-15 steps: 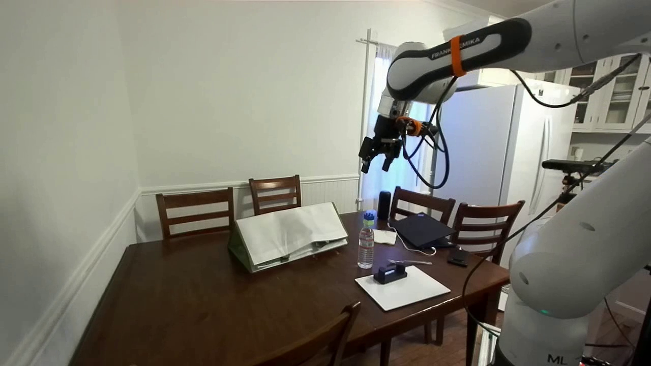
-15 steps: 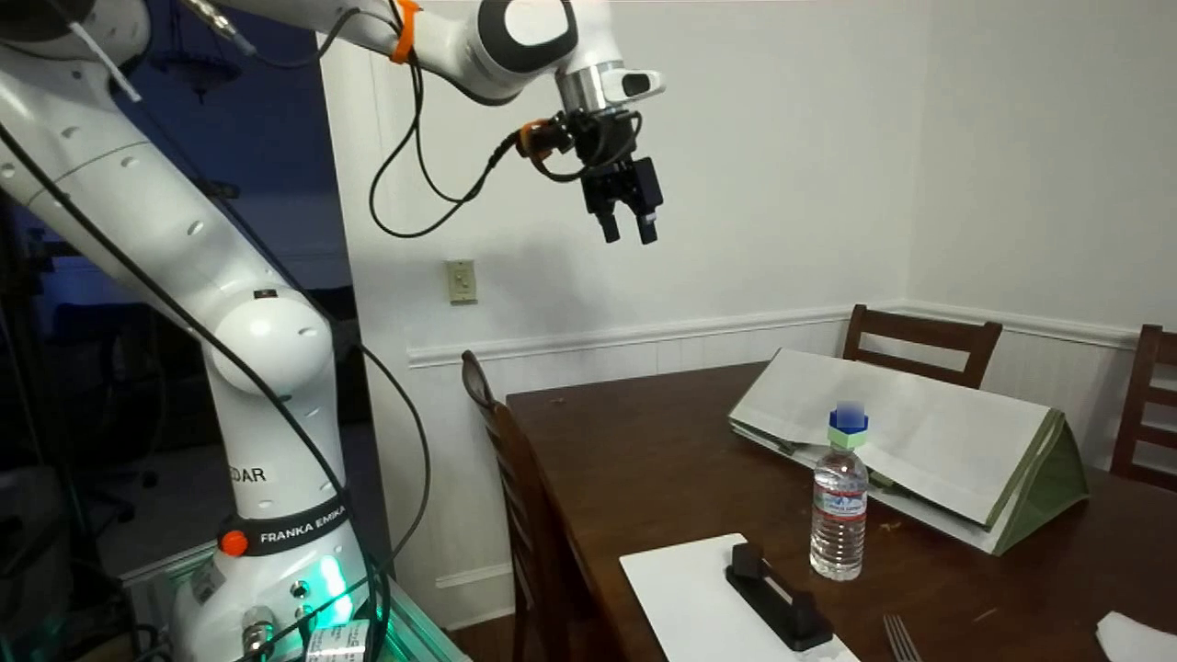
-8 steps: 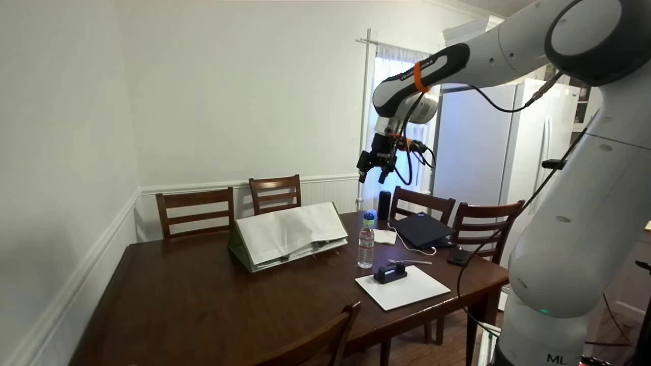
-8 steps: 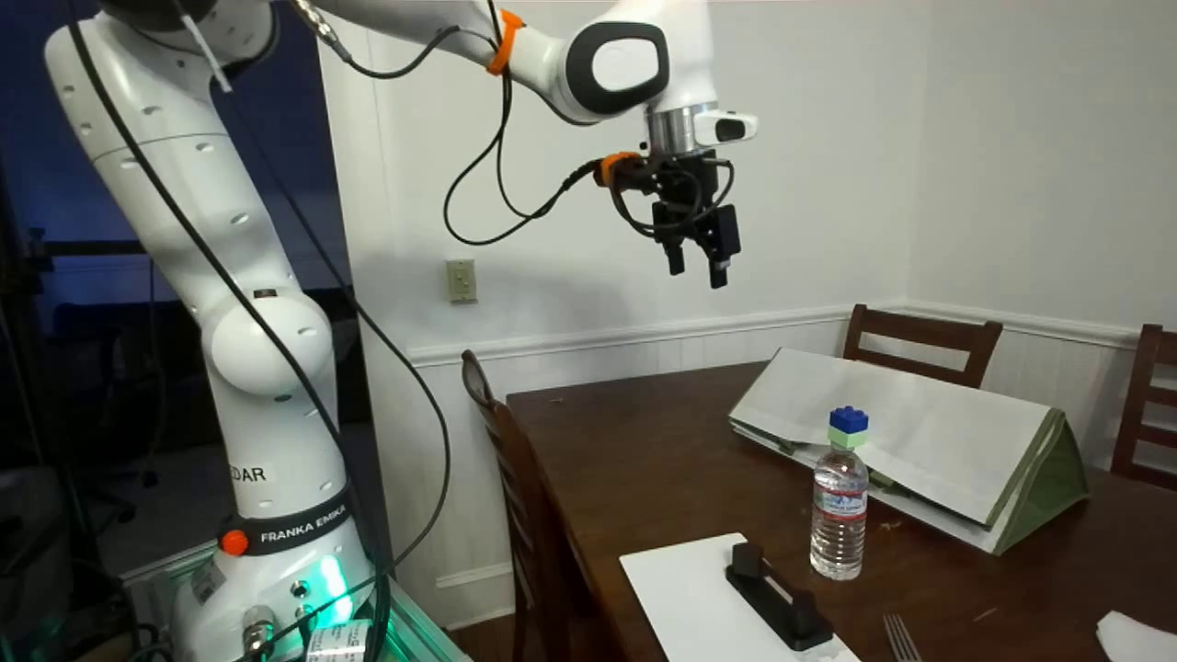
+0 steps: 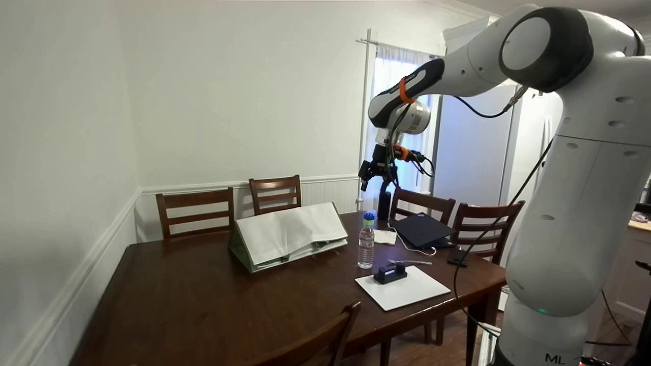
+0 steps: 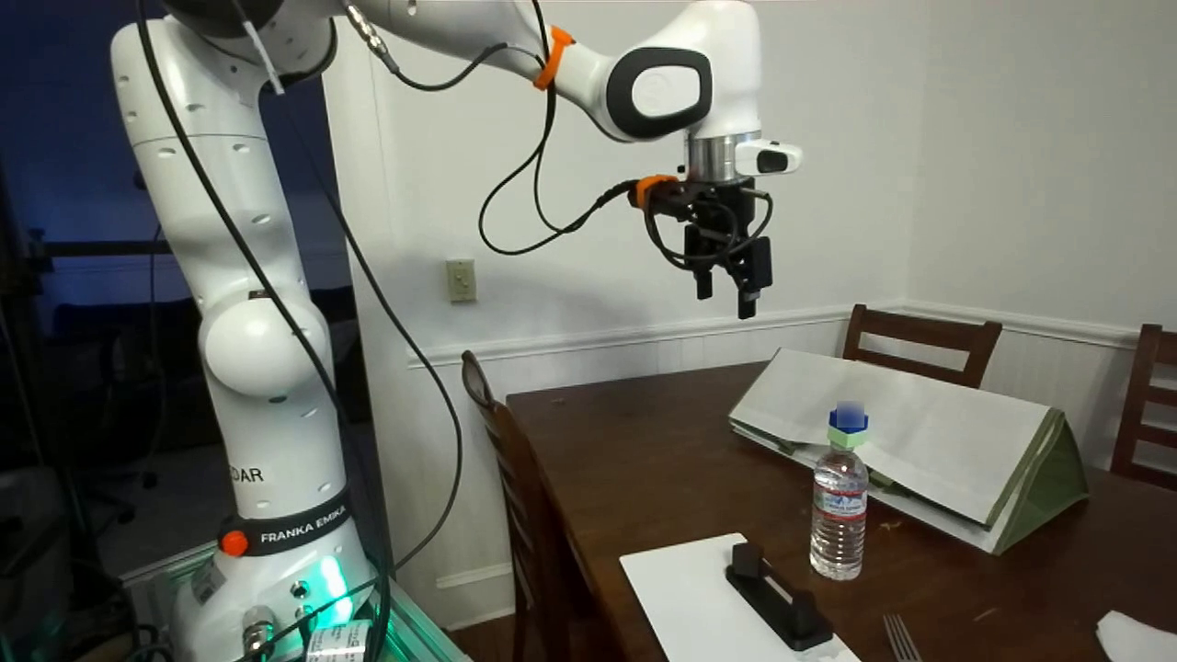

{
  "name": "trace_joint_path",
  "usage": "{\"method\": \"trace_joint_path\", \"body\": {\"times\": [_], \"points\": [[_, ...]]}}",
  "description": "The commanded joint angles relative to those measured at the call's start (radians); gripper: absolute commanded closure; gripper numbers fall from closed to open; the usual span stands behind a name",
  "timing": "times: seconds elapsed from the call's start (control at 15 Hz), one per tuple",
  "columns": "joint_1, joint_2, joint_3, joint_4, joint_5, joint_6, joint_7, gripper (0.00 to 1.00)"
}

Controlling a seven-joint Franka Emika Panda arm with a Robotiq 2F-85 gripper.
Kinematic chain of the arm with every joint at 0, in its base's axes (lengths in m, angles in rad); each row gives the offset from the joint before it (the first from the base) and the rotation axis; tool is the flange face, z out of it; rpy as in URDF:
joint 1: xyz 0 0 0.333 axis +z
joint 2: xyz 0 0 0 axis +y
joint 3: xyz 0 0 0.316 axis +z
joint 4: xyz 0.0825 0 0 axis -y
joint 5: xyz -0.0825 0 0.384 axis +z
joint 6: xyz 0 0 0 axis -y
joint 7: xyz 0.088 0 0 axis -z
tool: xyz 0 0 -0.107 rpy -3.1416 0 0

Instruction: Remove the stacked blocks from the top of the water bottle and put them on the left side of the table.

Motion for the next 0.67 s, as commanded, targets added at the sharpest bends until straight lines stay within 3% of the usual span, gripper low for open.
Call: {"method": "trace_joint_path", "body": {"times": [0.0, 0.6], "points": [[-0.037, 0.004, 0.034, 0.006, 0.007, -0.006, -0.005, 0.0], [-0.08, 0.211, 0.038, 0.127, 0.141, -0.014, -0.076, 0.0]]}}
